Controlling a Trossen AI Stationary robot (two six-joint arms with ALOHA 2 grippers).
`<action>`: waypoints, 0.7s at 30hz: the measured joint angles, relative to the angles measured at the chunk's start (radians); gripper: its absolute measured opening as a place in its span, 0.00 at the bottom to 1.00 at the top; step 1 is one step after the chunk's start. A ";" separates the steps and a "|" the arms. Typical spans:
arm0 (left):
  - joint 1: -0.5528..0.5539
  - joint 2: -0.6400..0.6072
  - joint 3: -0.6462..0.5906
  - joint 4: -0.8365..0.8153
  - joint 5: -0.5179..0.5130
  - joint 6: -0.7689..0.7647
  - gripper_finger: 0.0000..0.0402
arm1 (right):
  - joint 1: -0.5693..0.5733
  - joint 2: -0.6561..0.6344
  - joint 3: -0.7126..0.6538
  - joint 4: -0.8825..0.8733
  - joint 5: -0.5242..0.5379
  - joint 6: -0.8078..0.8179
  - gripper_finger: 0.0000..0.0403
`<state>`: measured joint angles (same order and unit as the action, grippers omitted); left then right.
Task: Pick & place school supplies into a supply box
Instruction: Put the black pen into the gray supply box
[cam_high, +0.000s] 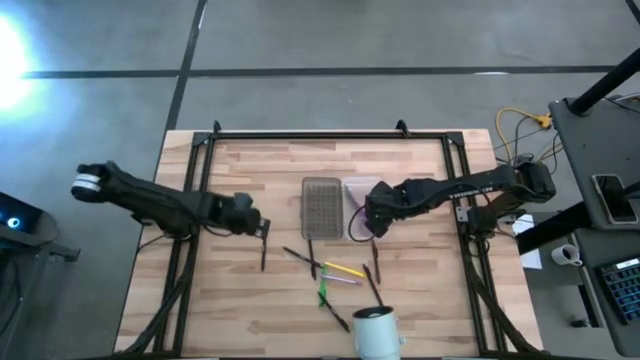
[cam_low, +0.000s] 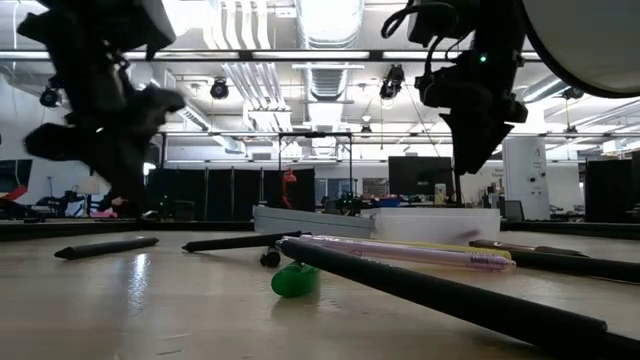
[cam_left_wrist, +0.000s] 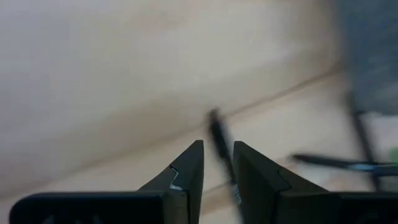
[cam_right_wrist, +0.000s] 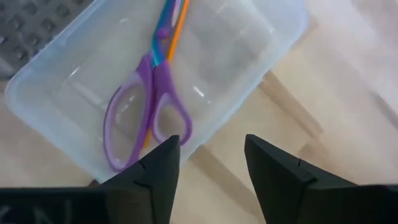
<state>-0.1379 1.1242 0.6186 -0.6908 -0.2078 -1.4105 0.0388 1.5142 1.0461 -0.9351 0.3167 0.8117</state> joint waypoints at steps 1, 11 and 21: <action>-0.027 0.025 0.000 0.006 0.000 -0.040 0.18 | 0.005 -0.002 -0.002 -0.001 0.003 0.000 0.44; -0.125 0.259 0.112 0.023 -0.009 -0.151 0.32 | 0.023 -0.009 -0.021 0.002 0.001 -0.003 0.48; -0.125 0.422 0.163 0.007 -0.010 -0.151 0.48 | 0.023 -0.009 -0.024 0.003 0.000 0.027 0.49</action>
<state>-0.2626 1.5463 0.7820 -0.6835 -0.2179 -1.5620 0.0616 1.5051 1.0225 -0.9325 0.3168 0.8384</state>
